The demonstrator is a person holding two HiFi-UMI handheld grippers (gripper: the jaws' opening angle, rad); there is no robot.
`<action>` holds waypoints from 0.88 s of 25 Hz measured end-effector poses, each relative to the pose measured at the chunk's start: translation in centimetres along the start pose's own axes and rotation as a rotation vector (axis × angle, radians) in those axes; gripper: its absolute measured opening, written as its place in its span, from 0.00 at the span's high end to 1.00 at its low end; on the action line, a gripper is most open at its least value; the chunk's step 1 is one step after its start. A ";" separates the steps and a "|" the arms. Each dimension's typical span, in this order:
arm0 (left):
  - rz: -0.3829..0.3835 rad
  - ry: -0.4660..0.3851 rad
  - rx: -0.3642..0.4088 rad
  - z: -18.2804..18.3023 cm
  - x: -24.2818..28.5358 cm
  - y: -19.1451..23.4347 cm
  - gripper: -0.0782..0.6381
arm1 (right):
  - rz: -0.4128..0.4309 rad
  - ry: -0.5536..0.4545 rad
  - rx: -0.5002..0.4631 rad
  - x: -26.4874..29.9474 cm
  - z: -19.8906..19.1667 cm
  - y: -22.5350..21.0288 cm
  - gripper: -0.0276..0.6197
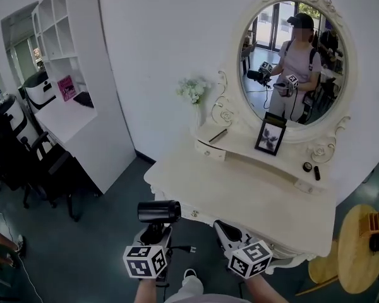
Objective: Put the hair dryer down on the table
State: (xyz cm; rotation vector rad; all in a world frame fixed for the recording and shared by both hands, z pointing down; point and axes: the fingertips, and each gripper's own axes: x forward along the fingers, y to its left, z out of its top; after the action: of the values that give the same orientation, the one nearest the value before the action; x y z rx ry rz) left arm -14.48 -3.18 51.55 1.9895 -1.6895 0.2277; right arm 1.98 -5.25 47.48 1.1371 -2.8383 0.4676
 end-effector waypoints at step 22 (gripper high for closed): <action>-0.084 0.015 0.045 6.2 8.6 5.2 0.61 | -0.077 0.014 -0.003 9.6 1.6 -2.6 0.95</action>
State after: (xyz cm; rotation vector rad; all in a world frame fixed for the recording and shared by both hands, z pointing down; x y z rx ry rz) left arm -18.86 -14.11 51.53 2.0814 -1.6002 0.2522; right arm -3.11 -13.95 48.10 1.2317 -2.7706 0.4652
